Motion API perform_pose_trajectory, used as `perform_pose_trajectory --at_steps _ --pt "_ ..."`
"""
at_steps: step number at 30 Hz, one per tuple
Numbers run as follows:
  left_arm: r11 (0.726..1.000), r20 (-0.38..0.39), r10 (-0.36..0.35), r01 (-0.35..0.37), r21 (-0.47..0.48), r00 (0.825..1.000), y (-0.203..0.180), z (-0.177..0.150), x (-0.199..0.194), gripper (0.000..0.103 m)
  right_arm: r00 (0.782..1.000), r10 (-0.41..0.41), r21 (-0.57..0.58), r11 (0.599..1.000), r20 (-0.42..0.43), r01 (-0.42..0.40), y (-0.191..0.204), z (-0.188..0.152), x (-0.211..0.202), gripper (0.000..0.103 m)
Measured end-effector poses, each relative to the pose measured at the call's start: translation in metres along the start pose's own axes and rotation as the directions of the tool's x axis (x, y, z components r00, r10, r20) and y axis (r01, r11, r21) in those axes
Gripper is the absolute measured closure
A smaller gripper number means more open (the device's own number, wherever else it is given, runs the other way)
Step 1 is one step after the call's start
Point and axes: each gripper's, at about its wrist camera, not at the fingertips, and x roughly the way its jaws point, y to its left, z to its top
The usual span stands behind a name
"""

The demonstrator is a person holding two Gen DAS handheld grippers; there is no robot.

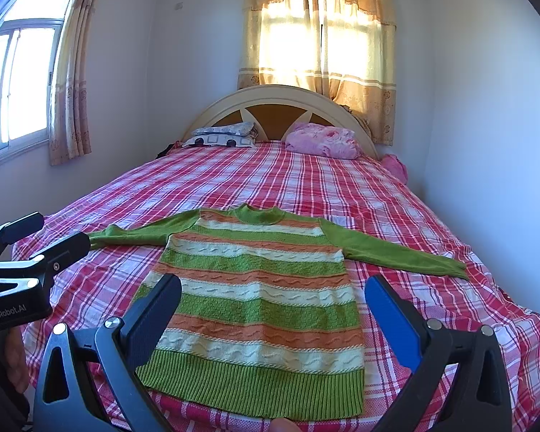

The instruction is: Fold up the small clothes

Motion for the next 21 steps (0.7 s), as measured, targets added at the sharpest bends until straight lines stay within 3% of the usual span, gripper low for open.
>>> perform_pose_trajectory --at_steps 21 --pt "1.0 0.001 0.003 -0.003 -0.004 1.0 0.0013 -0.0003 0.0008 0.0 1.0 0.0 0.0 1.0 -0.001 0.0 0.0067 -0.0071 0.0027 0.001"
